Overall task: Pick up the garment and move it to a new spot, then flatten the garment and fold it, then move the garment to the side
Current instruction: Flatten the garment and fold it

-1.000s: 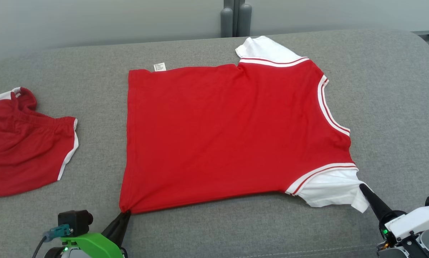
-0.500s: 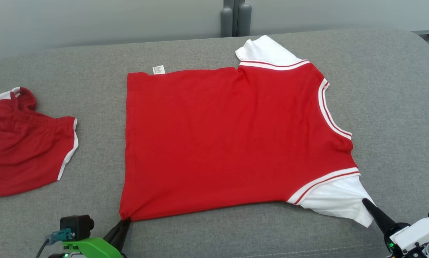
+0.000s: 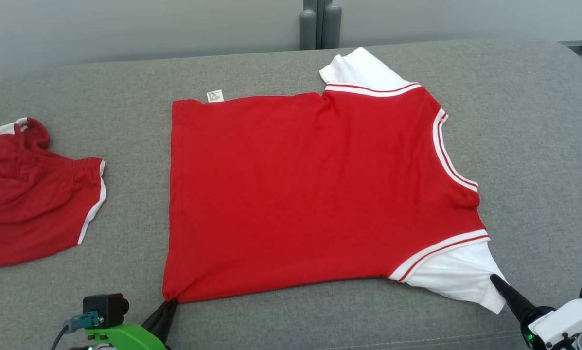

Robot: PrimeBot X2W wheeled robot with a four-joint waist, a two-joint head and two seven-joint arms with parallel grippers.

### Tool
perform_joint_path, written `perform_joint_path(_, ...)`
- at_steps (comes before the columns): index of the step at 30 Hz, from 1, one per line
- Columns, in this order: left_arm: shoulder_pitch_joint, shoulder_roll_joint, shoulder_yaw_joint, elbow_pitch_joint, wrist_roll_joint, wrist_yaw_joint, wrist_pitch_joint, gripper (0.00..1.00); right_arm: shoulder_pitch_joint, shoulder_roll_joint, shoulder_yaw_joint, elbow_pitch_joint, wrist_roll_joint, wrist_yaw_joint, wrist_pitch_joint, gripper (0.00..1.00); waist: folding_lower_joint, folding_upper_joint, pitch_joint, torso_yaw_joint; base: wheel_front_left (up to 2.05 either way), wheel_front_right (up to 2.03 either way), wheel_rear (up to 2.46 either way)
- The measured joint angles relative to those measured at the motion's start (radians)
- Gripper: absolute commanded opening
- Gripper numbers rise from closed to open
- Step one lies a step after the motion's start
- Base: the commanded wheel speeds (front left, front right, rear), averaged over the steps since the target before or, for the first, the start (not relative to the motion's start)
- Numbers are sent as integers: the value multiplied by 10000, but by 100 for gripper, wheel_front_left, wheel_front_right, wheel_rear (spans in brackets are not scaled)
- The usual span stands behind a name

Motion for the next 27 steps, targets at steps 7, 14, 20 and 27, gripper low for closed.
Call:
perform_joint_path(7, 0, 10, 13, -73, 0, 59, 0, 39, -14, 44, -15, -27, -2, 0, -2, 76, 0, 0, 28, -3, 0, 0, 0)
perform_joint_path(14, 0, 35, 15, -163, 0, 127, 31, 100, -21, 75, -27, -46, -19, -2, -4, 100, 0, 0, 37, -20, 0, 0, 0)
perform_joint_path(20, 1, 58, 19, -316, 0, 207, 119, 100, -20, 65, -102, -46, -25, -2, -15, 100, 0, 0, 39, -22, 0, 0, 0)
perform_joint_path(27, 0, 222, 357, -663, 0, 316, 23, 100, -25, 44, -290, -199, -115, -2, -184, 100, 0, 0, 30, -21, 0, 0, 0)
